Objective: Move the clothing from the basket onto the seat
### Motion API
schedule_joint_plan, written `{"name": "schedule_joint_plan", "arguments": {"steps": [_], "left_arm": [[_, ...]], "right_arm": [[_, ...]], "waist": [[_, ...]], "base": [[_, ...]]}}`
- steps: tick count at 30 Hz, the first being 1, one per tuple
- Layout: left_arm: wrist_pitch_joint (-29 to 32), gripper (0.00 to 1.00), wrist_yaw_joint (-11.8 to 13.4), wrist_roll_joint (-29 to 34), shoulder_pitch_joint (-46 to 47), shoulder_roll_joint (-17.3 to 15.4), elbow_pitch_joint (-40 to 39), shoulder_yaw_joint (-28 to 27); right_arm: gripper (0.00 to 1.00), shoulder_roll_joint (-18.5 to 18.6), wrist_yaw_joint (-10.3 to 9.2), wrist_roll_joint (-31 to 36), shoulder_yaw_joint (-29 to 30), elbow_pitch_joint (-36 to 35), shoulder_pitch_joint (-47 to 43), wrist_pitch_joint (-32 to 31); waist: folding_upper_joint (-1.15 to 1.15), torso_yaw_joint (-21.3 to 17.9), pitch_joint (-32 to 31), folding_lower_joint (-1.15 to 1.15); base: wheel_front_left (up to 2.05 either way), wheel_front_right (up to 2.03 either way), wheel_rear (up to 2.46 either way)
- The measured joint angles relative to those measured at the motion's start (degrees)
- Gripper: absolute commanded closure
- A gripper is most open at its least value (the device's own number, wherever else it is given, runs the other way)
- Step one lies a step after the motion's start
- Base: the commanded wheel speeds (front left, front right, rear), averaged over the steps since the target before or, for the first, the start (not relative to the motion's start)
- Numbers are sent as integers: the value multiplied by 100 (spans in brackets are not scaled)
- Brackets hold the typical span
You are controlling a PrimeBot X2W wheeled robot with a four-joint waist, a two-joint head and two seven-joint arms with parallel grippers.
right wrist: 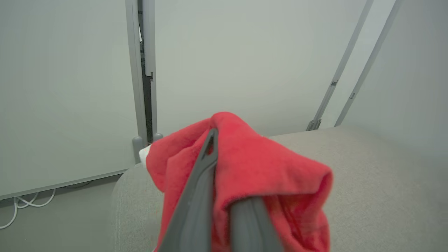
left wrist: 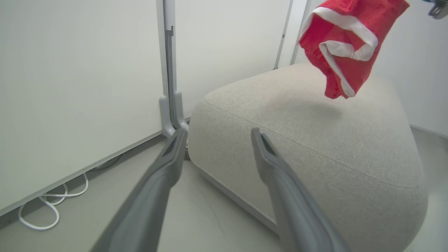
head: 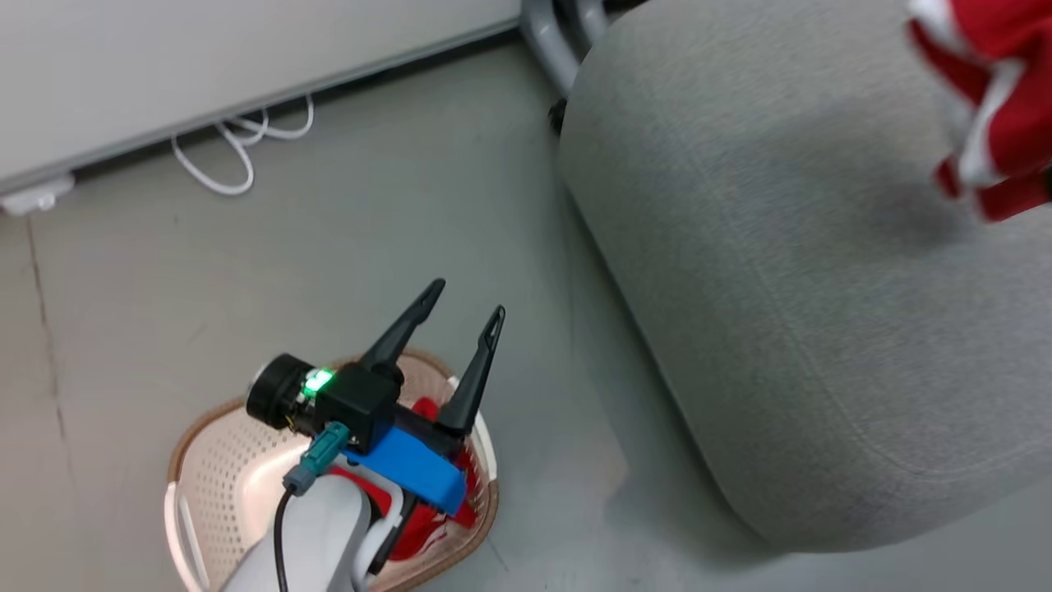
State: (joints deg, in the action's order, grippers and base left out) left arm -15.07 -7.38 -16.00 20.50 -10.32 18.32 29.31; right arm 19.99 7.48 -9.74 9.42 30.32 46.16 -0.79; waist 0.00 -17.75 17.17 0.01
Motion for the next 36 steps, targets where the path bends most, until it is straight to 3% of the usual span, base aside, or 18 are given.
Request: {"name": "schedule_joint_plan", "arguments": {"steps": [6, 12, 20, 27, 28, 29, 30, 36], "left_arm": [[1, 0, 0, 103, 438, -189, -269, 110], [0, 0, 0, 146, 732, -159, -498, 65], [1, 0, 0, 266, 882, -110, -644, 59], [1, 0, 0, 289, 922, -88, -651, 52], [1, 0, 0, 289, 923, -86, -641, 47], [1, 0, 0, 288, 923, -85, -634, 43], [1, 0, 0, 288, 924, -85, -627, 38], [1, 0, 0, 255, 924, -89, -594, 34]], "right_arm": [[100, 531, 1, 126, 1025, -49, 360, 247], [100, 853, 1, 333, 1898, 178, 285, 664], [100, 717, 1, 678, 2294, 850, 92, 1032], [100, 633, 1, 937, 2425, 1238, 65, 1209], [88, 623, 1, 976, 2431, 1285, 68, 1223], [53, 613, 1, 1015, 2436, 1332, 73, 1222], [0, 609, 1, 1042, 2431, 1362, 78, 1220], [0, 614, 1, 1105, 2401, 1500, 180, 1194]], "waist": [[0, 366, 710, 0], [0, 798, 1366, 1], [0, 1199, 2015, 1], [0, 1224, 2098, 0], [0, 1212, 2086, 0], [0, 1200, 2073, 1], [0, 1189, 2058, 0], [0, 1139, 1981, 0]], "base": [[0, 0, 0], [0, 0, 0], [0, 0, 0], [0, 0, 0], [0, 0, 0], [0, 0, 0], [0, 0, 0], [0, 0, 0]]}}
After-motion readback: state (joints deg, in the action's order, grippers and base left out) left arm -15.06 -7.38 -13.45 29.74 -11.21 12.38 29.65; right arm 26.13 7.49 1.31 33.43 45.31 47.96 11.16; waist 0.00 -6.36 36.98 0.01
